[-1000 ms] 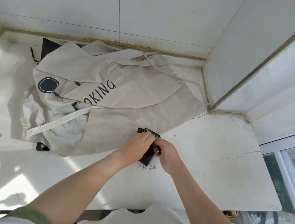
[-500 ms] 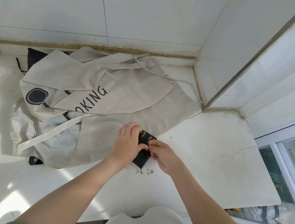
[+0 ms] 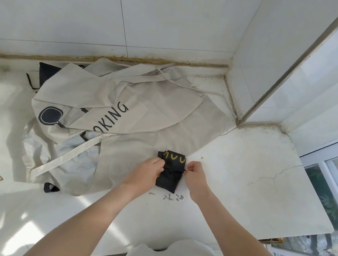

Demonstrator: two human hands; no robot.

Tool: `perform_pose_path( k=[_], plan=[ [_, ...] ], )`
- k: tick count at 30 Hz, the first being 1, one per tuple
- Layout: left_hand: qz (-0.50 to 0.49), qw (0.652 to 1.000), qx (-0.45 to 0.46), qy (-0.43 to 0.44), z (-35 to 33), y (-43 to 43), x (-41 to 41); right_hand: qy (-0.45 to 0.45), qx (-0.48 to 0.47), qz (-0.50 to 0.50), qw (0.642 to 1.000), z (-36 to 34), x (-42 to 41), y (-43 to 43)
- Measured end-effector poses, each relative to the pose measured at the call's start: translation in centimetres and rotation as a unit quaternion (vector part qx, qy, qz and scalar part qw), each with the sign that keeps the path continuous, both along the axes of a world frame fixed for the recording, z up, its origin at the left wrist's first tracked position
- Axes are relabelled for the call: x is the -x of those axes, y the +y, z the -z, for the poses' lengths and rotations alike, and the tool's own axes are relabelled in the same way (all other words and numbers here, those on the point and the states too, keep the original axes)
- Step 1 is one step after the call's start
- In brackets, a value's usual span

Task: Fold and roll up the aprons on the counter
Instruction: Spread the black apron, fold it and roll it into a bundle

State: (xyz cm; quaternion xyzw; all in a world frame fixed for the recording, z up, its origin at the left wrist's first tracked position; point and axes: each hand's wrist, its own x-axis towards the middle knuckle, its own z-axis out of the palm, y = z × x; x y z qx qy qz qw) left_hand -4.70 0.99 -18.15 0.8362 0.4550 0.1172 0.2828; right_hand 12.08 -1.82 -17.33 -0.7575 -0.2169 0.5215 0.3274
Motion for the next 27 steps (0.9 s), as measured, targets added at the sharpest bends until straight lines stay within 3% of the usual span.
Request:
perform_pose_path(
  k=[6, 13, 16, 18, 20, 22, 23, 25, 27],
  plan=[
    [-0.089, 0.989, 0.112, -0.043, -0.7, 0.9, 0.4, 0.048, -0.009, 0.017, 0.999, -0.6, -0.9, 0.6],
    [-0.210, 0.951, 0.213, -0.077, -1.5, 1.4, 0.1, 0.198, 0.012, -0.006, 0.980, -1.9, 0.4, -0.1],
    [-0.216, 0.936, 0.239, -0.141, -2.2, 1.4, -0.7, 0.208, -0.003, -0.006, 0.978, -1.9, 0.6, 0.0],
    [-0.169, 0.923, 0.279, -0.203, -3.3, 0.8, -1.4, 0.202, -0.025, 0.023, 0.979, -2.9, 0.3, 0.1],
    [-0.059, 0.955, 0.233, -0.176, -4.1, 0.0, -1.9, 0.228, -0.056, 0.072, 0.969, -4.0, -0.5, 0.1],
    [0.033, 0.991, 0.093, -0.086, -4.1, -0.4, -2.6, 0.265, -0.095, 0.097, 0.955, -5.7, -1.3, -0.1],
    [0.027, 0.995, 0.042, -0.081, -4.2, -0.2, -2.9, 0.279, -0.110, 0.095, 0.949, -6.6, -1.6, 0.0],
    [-0.057, 0.986, 0.012, -0.153, -5.3, 0.3, -4.0, 0.257, -0.136, 0.068, 0.954, -8.3, -2.6, -0.2],
    [-0.138, 0.956, 0.073, -0.249, -6.8, 0.7, -5.2, 0.123, -0.140, -0.010, 0.982, -9.5, -4.1, -0.4]
  ],
)
